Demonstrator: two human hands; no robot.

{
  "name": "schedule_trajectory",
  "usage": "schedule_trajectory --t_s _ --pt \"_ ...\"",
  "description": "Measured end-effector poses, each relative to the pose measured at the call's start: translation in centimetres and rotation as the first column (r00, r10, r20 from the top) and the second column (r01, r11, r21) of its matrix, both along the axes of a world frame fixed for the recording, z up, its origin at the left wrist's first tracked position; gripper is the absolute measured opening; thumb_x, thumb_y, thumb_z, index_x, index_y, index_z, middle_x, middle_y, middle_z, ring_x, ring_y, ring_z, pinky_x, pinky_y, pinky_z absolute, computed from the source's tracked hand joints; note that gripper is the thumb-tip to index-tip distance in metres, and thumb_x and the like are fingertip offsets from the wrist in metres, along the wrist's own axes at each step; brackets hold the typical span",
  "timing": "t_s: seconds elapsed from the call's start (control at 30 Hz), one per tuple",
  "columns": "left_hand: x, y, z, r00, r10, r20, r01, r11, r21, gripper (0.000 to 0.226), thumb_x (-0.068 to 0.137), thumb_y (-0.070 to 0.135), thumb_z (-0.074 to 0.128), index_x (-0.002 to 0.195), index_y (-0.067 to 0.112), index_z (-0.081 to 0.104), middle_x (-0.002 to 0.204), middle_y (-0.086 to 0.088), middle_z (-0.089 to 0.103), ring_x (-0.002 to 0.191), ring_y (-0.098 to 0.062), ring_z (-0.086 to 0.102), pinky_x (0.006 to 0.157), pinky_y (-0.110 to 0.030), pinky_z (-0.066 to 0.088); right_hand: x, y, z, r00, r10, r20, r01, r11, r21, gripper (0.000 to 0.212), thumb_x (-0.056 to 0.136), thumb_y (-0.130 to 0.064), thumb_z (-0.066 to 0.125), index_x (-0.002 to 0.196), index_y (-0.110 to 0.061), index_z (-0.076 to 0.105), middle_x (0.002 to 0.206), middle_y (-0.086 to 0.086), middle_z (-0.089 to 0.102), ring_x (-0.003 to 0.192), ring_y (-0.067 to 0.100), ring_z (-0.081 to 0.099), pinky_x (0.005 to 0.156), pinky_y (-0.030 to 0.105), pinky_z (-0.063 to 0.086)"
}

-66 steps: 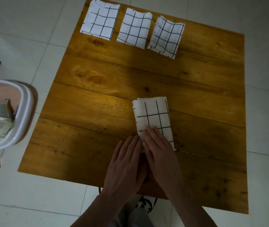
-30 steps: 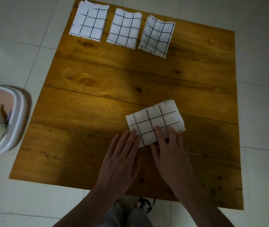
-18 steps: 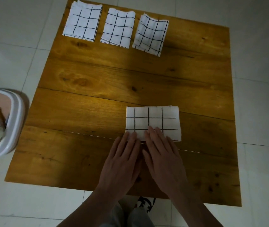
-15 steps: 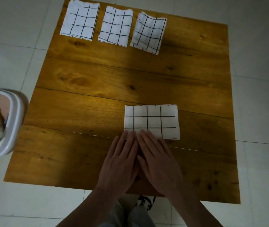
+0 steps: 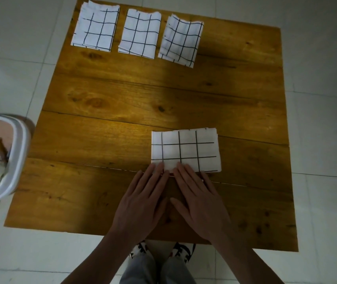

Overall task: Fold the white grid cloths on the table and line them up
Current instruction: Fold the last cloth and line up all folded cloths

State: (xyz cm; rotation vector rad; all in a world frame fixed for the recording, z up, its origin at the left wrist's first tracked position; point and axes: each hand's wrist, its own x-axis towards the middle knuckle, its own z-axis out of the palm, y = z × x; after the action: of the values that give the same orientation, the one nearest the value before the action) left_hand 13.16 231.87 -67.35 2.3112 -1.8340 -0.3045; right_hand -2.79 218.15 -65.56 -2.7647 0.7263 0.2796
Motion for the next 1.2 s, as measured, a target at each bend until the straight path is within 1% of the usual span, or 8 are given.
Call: schedule_trajectory --t_s 0.2,0.37,0.5,0.73,0.93,1.1,1.2 --pt "-0.2 -0.1 0.2 1.000 0.021 -0.009 -0.021 1.000 0.016 0.063 0.111 0.047 0.031 0.165 0.015 0.025 0.174 -0.009 0.016 0.162 -0.023 0.011 0.128 -0.047 0.017 -1.5 -0.7 0.2 0.999 -0.038 -0.012 0.038 0.999 -0.015 0.072 0.109 -0.063 0.018 0.167 -0.022 0.008 0.175 -0.003 0.004 0.161 0.012 0.002 0.127 0.047 0.013" --pt "-0.1 0.0 0.3 1.000 0.010 -0.006 -0.009 1.000 0.023 0.064 0.111 0.049 0.031 0.166 0.017 0.022 0.175 -0.007 0.013 0.162 -0.023 0.009 0.129 -0.047 0.015 -3.0 -1.2 0.1 0.991 -0.136 -0.003 0.136 0.990 -0.037 0.074 0.108 -0.065 0.019 0.167 -0.021 0.011 0.175 -0.001 0.006 0.161 0.014 0.004 0.127 0.050 0.017" --pt "-0.1 -0.1 0.3 1.000 0.002 -0.009 -0.002 1.000 0.020 0.065 0.111 0.048 0.032 0.166 0.016 0.021 0.175 -0.008 0.013 0.162 -0.024 0.009 0.129 -0.047 0.015 -4.3 -1.7 0.1 0.986 -0.168 -0.018 0.166 0.983 -0.071 0.075 0.107 -0.065 0.017 0.167 -0.021 0.007 0.175 -0.001 0.005 0.161 0.014 0.003 0.127 0.048 0.015" --pt "0.3 0.0 0.5 1.000 -0.018 0.005 0.018 0.999 0.028 0.065 0.111 0.048 0.031 0.166 0.015 0.019 0.175 -0.008 0.011 0.162 -0.024 0.008 0.128 -0.048 0.017 -5.2 -2.1 0.1 0.972 -0.232 -0.044 0.225 0.965 -0.136 0.076 0.107 -0.065 0.017 0.167 -0.019 0.008 0.175 0.001 0.005 0.161 0.016 0.001 0.129 0.049 0.012" --pt "-0.3 -0.2 0.7 1.000 0.004 0.008 -0.004 1.000 0.030 0.069 0.110 0.050 0.034 0.166 0.011 0.020 0.175 -0.012 0.011 0.162 -0.027 0.009 0.127 -0.048 0.019 -4.8 -1.8 0.2 0.966 -0.258 -0.007 0.254 0.955 -0.152 0.075 0.107 -0.064 0.016 0.166 -0.018 0.016 0.174 0.002 0.013 0.161 0.016 0.007 0.129 0.048 0.007" --pt "-1.1 -0.4 1.2 0.999 0.038 0.031 -0.039 0.999 0.035 0.071 0.111 0.054 0.029 0.165 0.008 0.023 0.174 -0.014 0.015 0.162 -0.027 0.011 0.127 -0.048 0.019 -4.5 -2.0 0.9 0.966 -0.259 0.024 0.259 0.951 -0.168 0.072 0.108 -0.063 0.015 0.163 -0.018 0.028 0.170 0.003 0.026 0.158 0.020 0.021 0.126 0.051 0.013" --pt "-0.8 0.0 0.9 0.998 0.019 0.052 -0.021 0.999 0.042 0.074 0.110 0.056 0.029 0.165 0.008 0.020 0.174 -0.013 0.014 0.162 -0.025 0.010 0.126 -0.048 0.021 -4.5 -2.3 1.1 0.970 -0.242 0.015 0.241 0.953 -0.186 0.072 0.108 -0.062 0.015 0.162 -0.017 0.030 0.169 0.004 0.029 0.156 0.021 0.025 0.125 0.051 0.016"
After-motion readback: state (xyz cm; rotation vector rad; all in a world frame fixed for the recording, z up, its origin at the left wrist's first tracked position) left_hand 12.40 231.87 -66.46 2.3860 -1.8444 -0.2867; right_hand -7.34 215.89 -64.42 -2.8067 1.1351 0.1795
